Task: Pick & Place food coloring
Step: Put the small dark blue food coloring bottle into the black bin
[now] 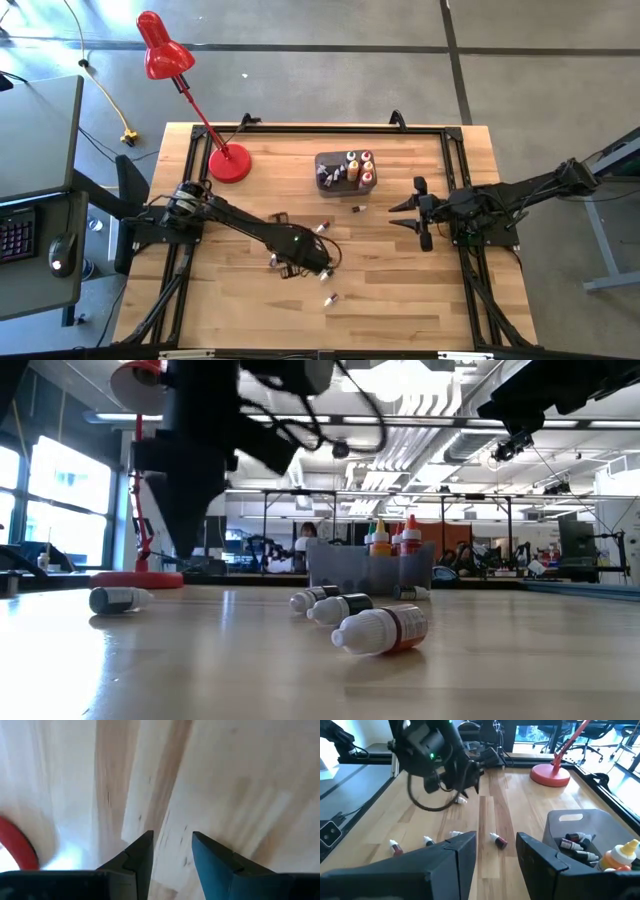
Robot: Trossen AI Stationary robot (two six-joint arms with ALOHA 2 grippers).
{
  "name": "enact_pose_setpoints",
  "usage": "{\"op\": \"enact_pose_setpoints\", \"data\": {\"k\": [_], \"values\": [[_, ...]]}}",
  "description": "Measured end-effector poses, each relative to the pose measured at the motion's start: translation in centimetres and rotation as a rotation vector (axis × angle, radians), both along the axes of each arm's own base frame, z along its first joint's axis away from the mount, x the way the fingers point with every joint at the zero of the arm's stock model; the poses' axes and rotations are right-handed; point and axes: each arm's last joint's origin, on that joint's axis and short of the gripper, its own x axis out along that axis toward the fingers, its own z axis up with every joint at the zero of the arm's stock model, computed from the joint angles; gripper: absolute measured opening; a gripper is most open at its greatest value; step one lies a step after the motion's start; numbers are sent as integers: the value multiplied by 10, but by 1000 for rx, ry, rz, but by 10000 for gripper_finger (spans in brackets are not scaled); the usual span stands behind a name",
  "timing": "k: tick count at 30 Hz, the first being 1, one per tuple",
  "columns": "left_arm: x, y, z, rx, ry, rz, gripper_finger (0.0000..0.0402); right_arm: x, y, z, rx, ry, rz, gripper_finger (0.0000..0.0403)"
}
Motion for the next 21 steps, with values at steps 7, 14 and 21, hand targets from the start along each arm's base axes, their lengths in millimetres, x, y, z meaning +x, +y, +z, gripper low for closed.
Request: {"op": "enact_pose_setpoints", "data": {"k": [7,14,21], "values": [[-13,-5,-12,16,-12,256,129,0,0,0,-54,-1,16,133],[-33,-20,17,7,-133,345,129,0,0,5,-175,-50,50,133],[-88,-31,66,129,-408,475,129,-1,0,12,-152,-116,50,133]]}}
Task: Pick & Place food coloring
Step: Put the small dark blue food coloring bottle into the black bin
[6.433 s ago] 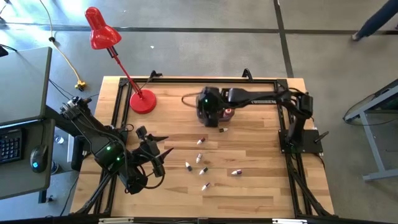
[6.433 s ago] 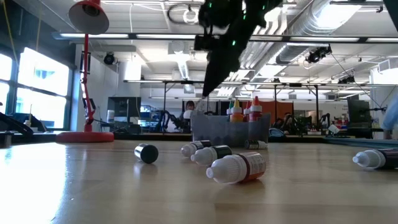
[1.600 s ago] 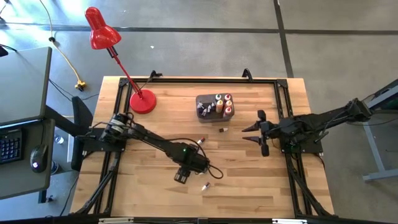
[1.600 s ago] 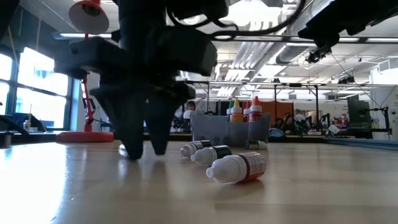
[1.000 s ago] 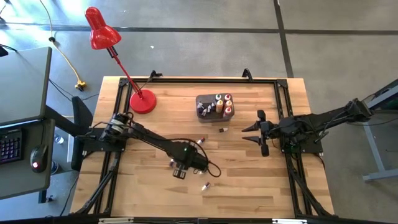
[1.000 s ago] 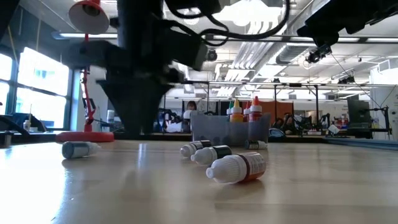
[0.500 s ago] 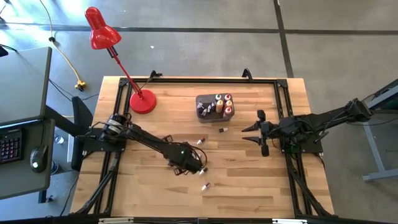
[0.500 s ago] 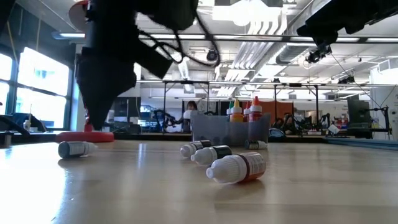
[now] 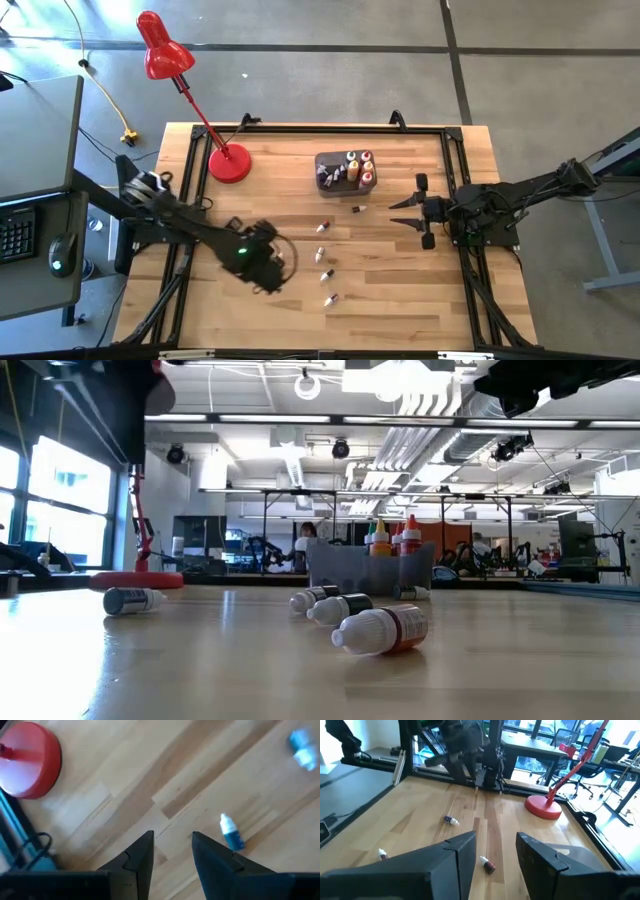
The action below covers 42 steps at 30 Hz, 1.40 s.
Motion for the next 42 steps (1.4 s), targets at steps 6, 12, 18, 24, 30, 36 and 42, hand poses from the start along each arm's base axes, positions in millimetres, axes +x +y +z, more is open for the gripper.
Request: {"op": "enact_pose_setpoints", "data": {"k": [6,12,18,24,30,36,42], "values": [[-29,-10,-20,-69,-176,107,129,0,-2,0,-1,-3,-12,133],[-28,-16,-52,-294,-136,133,129,0,-5,1,0,-11,-35,133],[-28,-13,-83,-261,-271,94,129,1,-7,1,0,-11,-51,133],[-23,-2,-90,-223,-319,107,129,1,-8,1,0,-11,-55,133],[-10,5,-89,-237,-312,-17,129,1,-8,1,0,-11,-55,133],[-2,18,-89,-264,-291,-14,129,1,-8,1,-1,-11,-54,133],[2,19,-89,-317,-294,-11,129,1,-8,1,-27,-11,-50,133]]}}
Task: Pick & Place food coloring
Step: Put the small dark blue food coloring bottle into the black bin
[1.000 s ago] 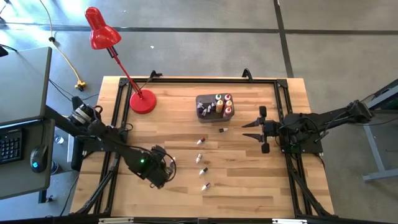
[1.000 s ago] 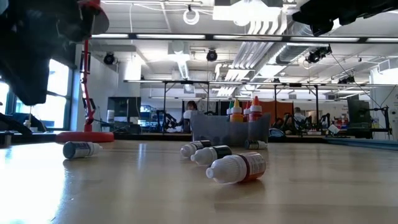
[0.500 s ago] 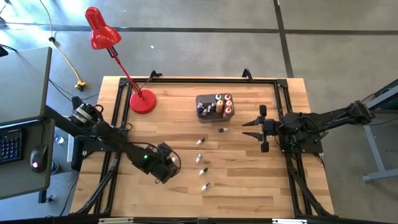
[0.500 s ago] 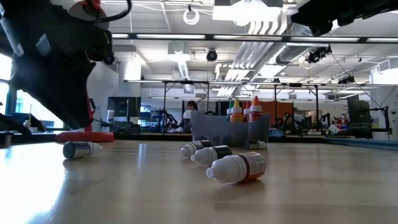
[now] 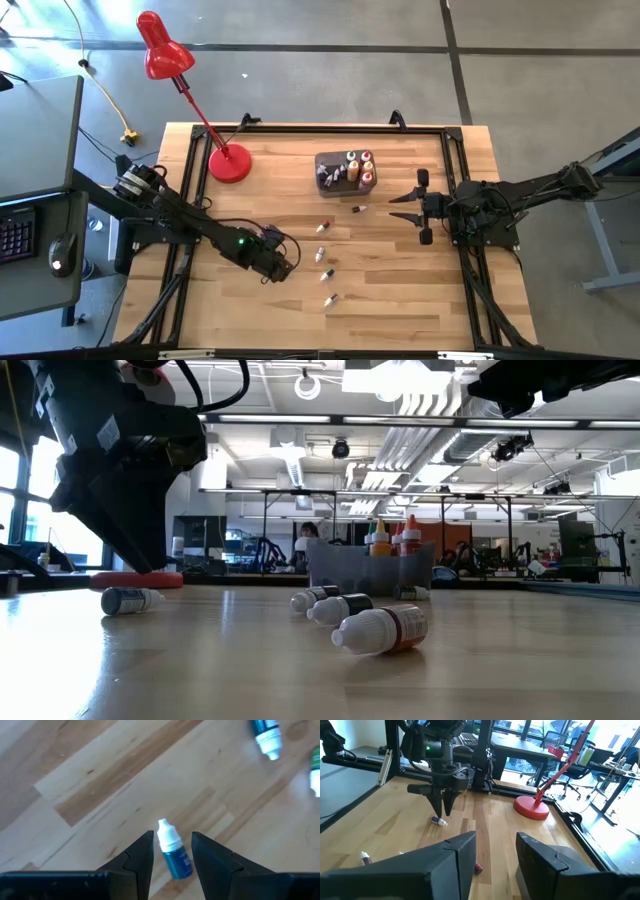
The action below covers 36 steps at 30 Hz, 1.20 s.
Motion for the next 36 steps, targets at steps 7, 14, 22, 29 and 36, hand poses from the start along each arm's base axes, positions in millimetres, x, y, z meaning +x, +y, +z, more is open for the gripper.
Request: {"op": "enact_pose_setpoints", "data": {"k": [7,14,22,29,36], "values": [[0,-1,0,-53,5,41,129,0,0,0,-2,0,0,133],[3,-3,1,-71,-40,47,129,0,0,0,-1,1,0,133],[3,-5,1,-127,-21,52,129,0,0,0,0,1,0,133],[5,-6,-7,-139,8,65,129,0,0,0,0,1,0,133],[11,-11,-28,-155,77,55,129,0,0,-1,-2,9,0,133]]}}
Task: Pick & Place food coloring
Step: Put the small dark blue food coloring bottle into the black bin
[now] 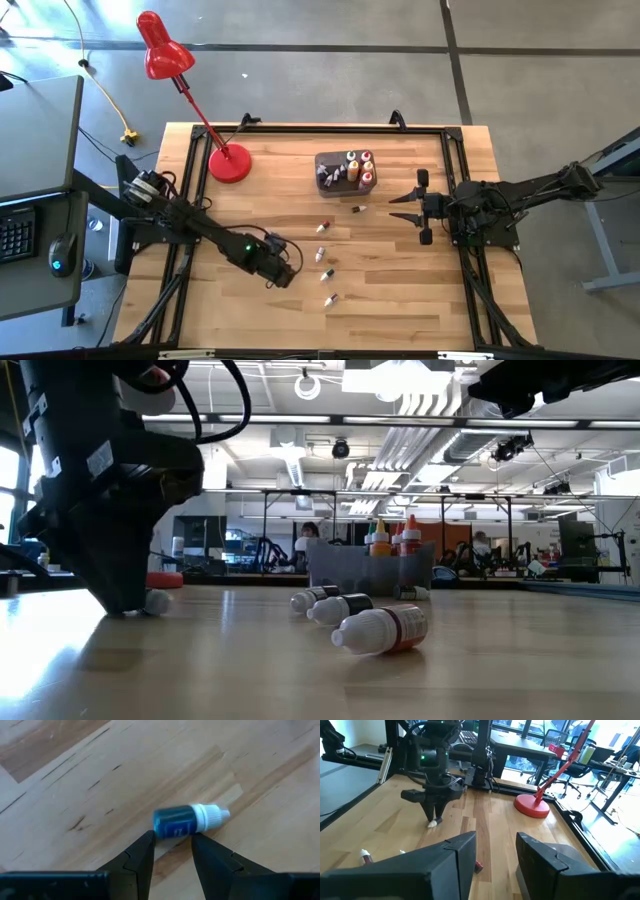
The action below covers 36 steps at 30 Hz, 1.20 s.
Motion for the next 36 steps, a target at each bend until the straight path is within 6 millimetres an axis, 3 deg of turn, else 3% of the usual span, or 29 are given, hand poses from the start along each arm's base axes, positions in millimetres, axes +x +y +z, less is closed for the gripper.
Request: {"op": "enact_pose_setpoints", "data": {"k": [5,19,25,29,36], "values": [[1,0,-2,31,-8,-9,129,0,0,0,0,-1,0,133],[-3,0,2,45,46,-278,129,0,0,0,1,-1,0,133],[0,-4,26,116,88,-383,129,0,0,0,0,0,0,133],[-4,-2,46,201,206,-435,129,0,0,-1,0,4,0,133],[4,-4,57,361,157,-808,129,0,0,0,0,2,0,133]]}}
